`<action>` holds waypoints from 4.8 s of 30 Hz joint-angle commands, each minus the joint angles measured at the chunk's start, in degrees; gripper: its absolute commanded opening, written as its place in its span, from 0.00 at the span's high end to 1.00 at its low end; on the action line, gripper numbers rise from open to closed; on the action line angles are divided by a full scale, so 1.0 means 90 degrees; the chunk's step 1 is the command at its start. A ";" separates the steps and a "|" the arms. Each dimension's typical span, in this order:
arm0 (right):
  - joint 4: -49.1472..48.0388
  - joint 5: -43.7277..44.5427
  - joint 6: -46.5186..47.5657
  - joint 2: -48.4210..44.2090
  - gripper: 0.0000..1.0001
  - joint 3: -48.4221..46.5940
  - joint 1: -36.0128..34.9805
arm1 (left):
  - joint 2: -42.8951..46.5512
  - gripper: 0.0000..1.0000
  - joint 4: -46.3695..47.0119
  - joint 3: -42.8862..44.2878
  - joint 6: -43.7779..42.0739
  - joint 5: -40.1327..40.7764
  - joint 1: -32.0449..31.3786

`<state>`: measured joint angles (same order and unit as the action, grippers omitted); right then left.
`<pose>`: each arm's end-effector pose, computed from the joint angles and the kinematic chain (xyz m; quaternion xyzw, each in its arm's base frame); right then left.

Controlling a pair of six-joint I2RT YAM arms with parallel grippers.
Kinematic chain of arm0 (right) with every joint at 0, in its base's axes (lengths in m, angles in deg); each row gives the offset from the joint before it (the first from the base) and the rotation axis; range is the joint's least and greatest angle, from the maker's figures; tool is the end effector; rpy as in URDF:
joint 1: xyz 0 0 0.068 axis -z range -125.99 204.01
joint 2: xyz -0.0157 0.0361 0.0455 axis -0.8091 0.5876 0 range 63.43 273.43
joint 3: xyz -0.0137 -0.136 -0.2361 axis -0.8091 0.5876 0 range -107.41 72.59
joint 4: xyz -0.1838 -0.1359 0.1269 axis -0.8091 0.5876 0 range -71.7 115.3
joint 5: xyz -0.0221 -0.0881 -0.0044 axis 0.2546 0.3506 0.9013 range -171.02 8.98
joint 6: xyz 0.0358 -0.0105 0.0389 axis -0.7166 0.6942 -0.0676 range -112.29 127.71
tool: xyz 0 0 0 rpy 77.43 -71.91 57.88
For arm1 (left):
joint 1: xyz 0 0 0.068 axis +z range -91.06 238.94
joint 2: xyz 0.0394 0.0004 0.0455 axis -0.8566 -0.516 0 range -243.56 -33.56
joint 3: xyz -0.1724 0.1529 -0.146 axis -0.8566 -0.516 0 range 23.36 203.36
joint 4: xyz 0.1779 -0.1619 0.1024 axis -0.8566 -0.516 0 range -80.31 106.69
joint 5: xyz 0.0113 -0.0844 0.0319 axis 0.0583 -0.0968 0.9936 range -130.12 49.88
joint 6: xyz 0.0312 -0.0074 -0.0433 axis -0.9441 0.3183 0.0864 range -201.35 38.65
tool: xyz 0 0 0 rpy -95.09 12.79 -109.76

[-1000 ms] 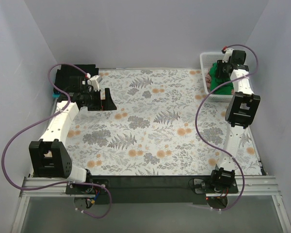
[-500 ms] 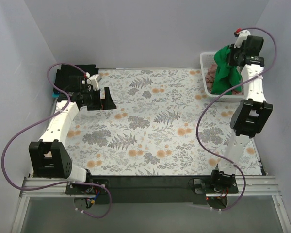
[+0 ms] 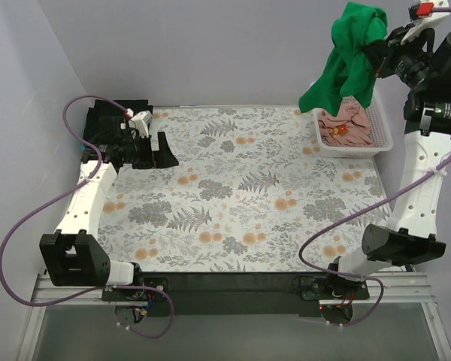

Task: Fold and stack the t-shirts
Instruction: Grab the tshirt from the pile, then move the tshirt to the center of the board, then flatten the tshirt out

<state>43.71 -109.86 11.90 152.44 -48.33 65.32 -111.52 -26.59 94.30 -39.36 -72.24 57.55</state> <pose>0.2938 -0.0412 0.5698 -0.1453 0.6552 0.0669 0.7384 0.2813 -0.0256 0.3211 -0.2256 0.8803 -0.3623 0.2070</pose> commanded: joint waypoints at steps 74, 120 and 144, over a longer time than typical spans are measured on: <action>0.2244 0.0909 0.1799 0.0218 0.99 0.5741 -0.1628 | -0.0430 1.00 -0.1762 0.0789 -0.3182 0.1392 -0.0200; 0.2227 0.0261 0.1440 0.1943 0.30 0.2841 -0.3522 | -0.2901 1.00 -0.2397 0.3368 -0.2967 0.0512 0.1287; 0.1728 0.0813 0.1048 0.4495 0.85 0.1306 -0.3357 | -0.2627 1.00 -0.2144 0.2743 -0.2889 0.0493 0.1287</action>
<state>60.15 -98.82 21.67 195.18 -37.12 34.13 -137.92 -46.70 119.06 -65.82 -67.15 68.94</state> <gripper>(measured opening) 0.258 0.018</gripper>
